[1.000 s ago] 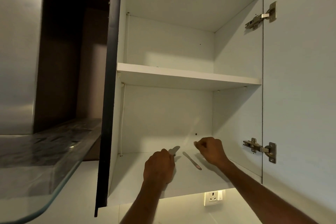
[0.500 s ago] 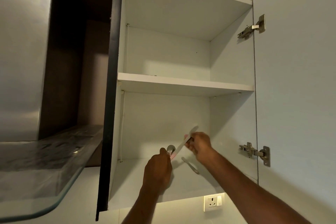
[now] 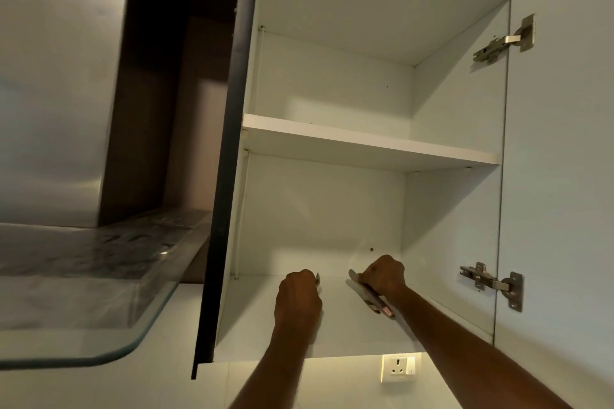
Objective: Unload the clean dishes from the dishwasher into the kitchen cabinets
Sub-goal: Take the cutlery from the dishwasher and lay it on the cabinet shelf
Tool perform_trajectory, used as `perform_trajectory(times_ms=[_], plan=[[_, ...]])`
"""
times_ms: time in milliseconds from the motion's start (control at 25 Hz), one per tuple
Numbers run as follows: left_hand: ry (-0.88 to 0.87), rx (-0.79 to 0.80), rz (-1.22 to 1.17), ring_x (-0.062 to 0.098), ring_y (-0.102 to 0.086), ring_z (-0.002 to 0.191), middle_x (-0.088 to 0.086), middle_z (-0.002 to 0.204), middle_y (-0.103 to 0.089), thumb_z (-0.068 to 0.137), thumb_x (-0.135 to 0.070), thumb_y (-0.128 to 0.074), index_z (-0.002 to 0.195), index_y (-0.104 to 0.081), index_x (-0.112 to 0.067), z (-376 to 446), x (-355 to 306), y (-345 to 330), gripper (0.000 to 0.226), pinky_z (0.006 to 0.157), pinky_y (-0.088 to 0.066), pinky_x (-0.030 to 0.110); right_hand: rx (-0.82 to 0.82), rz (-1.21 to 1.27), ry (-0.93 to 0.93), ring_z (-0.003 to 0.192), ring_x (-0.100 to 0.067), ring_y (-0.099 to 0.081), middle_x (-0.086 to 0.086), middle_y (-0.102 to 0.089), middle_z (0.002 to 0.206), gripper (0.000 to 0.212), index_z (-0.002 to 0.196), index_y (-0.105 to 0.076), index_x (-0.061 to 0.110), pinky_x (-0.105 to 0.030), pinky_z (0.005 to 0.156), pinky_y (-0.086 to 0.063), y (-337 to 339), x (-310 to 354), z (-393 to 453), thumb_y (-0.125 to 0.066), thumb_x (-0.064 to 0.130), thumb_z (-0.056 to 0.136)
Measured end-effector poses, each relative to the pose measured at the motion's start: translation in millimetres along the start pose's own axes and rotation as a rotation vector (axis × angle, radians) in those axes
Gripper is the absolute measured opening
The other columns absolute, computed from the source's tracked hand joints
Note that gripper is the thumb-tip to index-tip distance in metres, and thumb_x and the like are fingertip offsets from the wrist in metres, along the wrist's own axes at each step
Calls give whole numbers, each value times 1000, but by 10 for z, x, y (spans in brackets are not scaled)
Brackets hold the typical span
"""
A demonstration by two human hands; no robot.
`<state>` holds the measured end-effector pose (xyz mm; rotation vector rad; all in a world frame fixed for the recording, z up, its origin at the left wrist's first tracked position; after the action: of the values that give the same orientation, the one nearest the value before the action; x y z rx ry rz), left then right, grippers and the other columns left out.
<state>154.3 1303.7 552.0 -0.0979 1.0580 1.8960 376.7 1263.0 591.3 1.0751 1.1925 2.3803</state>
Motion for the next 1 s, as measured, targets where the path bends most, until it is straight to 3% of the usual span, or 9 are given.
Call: perform_trajectory(times_ms=[80, 200, 280, 360, 480, 640, 720, 840, 1000], plan=[[-38, 20, -15, 21, -63, 86, 3, 86, -62, 103, -25, -57, 84, -52, -24, -15, 26, -3, 19, 66, -34, 23, 4, 18, -20, 59, -13, -61, 3, -58, 57, 51, 68, -61, 9, -20, 47, -36, -113, -12, 0, -88, 52, 74], [-163, -7, 75, 7, -61, 62, -7, 61, -58, 71, -33, -91, 64, -59, -26, 95, 111, -134, 33, 54, -32, 14, -30, -23, 13, 58, -9, -56, 2, -58, 62, 48, 70, -57, 10, -20, 45, -35, -117, 36, -59, -90, 45, 72], [-89, -22, 72, 13, -65, 90, -3, 89, -67, 90, -24, -73, 92, -69, -22, 50, 116, -117, 4, 63, -35, 18, -40, -122, 54, 62, -13, -59, 2, -60, 68, 49, 69, -54, 13, -24, 51, -44, -69, 64, -87, -89, 47, 71], [-90, -23, 75, 19, -59, 111, 1, 110, -65, 96, -8, -50, 114, -68, -21, 99, 131, -157, 28, 72, -36, 23, -90, -102, 87, 67, -18, -66, 0, -65, 69, 42, 68, -61, 11, -29, 62, -55, -14, 119, -106, -85, 44, 78], [-47, -34, -11, 23, -60, 94, -1, 84, -56, 92, 2, -49, 83, -61, -23, 116, 102, -101, 29, 66, -30, 24, -20, 287, 155, 66, -17, -73, -2, -76, 67, 45, 74, -78, 8, -31, 71, -59, 55, 319, -216, -71, 46, 96], [-54, -36, -105, 15, -47, 61, -4, 62, -41, 82, 6, -53, 68, -56, -15, 144, 74, -30, 26, 52, -23, 25, 416, 669, 56, 70, -24, -74, -18, -79, 84, 31, 93, -78, -4, -34, 75, -65, -35, 640, -538, -75, 27, 95], [-73, -44, -184, 10, -41, 53, -6, 62, -45, 88, -3, -60, 69, -61, -14, 105, 42, 10, 23, 47, -28, 19, 347, 629, 85, 70, -22, -74, -18, -79, 82, 17, 87, -80, -2, -39, 85, -65, -38, 685, -504, -74, 13, 92], [-239, 44, -214, 9, -61, 65, -7, 75, -67, 91, -26, -71, 89, -73, -18, 13, -50, 0, 8, 56, -43, 11, 118, 552, 62, 59, -19, -71, -13, -77, 70, 18, 80, -79, 3, -37, 79, -66, 186, 661, -217, -68, 5, 94], [-352, 141, -211, 8, -68, 81, -5, 95, -77, 94, -28, -65, 109, -79, -23, -27, -138, 3, 21, 79, -58, 23, 189, 438, 60, 51, -15, -64, -10, -76, 67, 23, 75, -80, 4, -32, 67, -63, 157, 487, -14, -67, 5, 95]])
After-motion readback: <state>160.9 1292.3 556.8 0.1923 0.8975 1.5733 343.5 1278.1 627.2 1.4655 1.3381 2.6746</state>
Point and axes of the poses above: each hand's wrist, its own z-axis towards the middle knuckle, its own y-axis out of the back of the hand, x = y × z, the point moved 1 cm from there along z, towards the middle knuckle
